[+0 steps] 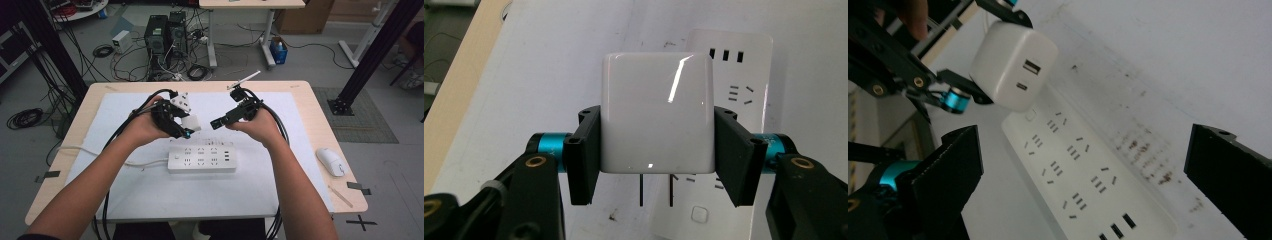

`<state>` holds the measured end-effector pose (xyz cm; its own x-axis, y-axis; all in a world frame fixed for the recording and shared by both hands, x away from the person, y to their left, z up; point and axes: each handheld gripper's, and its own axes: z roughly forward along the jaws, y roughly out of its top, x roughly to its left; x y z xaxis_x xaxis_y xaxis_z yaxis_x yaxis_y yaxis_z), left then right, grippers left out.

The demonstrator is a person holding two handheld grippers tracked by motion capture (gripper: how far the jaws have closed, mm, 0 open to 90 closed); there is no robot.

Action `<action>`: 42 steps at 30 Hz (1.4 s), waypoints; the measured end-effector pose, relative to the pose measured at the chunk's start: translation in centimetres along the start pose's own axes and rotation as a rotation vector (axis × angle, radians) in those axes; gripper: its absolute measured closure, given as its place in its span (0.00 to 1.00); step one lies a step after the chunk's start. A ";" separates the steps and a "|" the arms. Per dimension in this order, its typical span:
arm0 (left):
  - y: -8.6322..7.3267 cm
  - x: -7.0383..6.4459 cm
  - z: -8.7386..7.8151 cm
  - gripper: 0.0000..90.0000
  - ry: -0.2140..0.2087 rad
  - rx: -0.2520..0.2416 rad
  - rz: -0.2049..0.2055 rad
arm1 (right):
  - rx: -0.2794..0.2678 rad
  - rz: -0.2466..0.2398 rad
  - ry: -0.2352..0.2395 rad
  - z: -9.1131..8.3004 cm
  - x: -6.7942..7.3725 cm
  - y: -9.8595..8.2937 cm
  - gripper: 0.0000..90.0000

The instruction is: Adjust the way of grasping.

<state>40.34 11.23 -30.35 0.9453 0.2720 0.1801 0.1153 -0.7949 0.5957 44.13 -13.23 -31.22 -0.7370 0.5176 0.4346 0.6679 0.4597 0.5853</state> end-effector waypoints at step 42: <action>1.2 -1.6 1.6 0.47 0.020 -0.056 0.033 | -0.096 0.272 0.268 4.2 -1.7 -0.7 0.22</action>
<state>39.47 8.98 -31.21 0.9420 0.2574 0.2153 0.0666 -0.7722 0.6318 45.35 -11.42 -35.24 -0.5439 0.3981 0.7387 0.8392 0.2556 0.4801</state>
